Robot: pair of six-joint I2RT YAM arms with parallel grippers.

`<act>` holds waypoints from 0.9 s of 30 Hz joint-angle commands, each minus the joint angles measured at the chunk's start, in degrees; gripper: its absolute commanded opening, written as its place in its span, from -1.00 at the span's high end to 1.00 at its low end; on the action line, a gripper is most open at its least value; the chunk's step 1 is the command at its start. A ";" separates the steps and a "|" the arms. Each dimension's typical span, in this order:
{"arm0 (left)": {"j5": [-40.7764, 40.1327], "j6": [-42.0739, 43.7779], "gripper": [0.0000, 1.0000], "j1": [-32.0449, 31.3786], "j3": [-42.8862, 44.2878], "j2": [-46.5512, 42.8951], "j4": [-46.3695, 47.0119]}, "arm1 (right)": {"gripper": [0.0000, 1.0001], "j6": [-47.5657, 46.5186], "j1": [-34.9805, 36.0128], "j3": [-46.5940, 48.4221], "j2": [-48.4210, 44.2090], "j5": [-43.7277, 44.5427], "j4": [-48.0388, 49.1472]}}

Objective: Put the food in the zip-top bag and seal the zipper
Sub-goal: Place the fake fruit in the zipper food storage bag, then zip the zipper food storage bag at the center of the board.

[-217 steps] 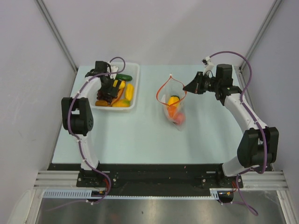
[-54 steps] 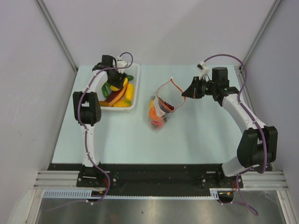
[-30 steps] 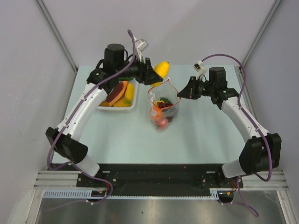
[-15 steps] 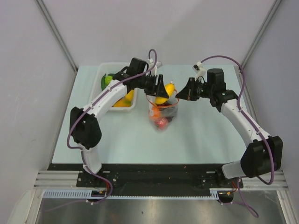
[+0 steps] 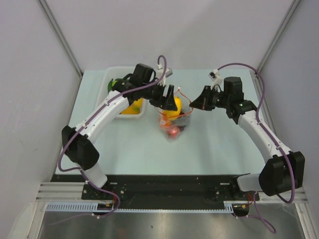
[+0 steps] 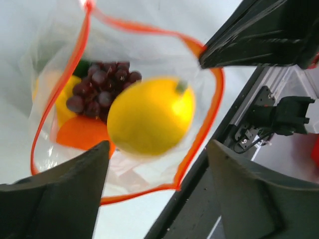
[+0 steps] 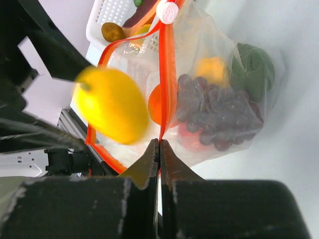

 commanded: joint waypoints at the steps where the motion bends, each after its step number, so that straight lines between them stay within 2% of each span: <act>1: -2.55 4.41 -0.80 -1.61 11.47 7.64 -11.18 | 1.00 -0.20 -0.02 -0.08 -2.99 -0.91 4.51; 2: -2.99 4.76 -0.89 -1.61 13.93 8.09 -12.41 | 1.00 -0.64 -0.11 -0.17 -3.34 -1.17 4.51; 7: -4.58 5.38 -0.92 -1.18 17.11 8.36 -11.55 | 1.00 -1.34 0.42 -0.61 -4.31 -1.17 4.42; 9: -4.75 3.72 -0.93 -0.30 16.60 6.17 -6.73 | 1.00 -1.87 0.59 -0.69 -5.00 -1.17 4.16; 11: -7.27 2.48 -0.84 0.85 16.07 4.50 -2.41 | 1.00 -2.05 0.77 -1.13 -5.53 -1.17 3.98; 15: -12.13 5.72 -0.77 0.59 19.05 6.76 -2.93 | 1.00 -2.22 1.29 -2.27 -6.59 -1.08 4.24; 19: -9.50 5.03 -0.87 0.50 26.07 13.87 -7.40 | 1.00 -1.87 2.08 -3.24 -6.94 -0.82 5.21; 21: -4.52 1.53 -0.89 0.85 29.86 16.17 -7.50 | 1.00 -2.13 2.61 -3.77 -7.03 -0.29 5.56; 24: -0.29 -2.88 -0.87 0.76 28.37 17.24 -2.85 | 1.00 -2.22 3.05 -4.38 -7.21 0.32 6.35; 27: -0.27 -4.29 -0.76 -0.38 27.32 18.47 -2.22 | 1.00 -1.87 3.67 -4.56 -7.21 1.11 7.23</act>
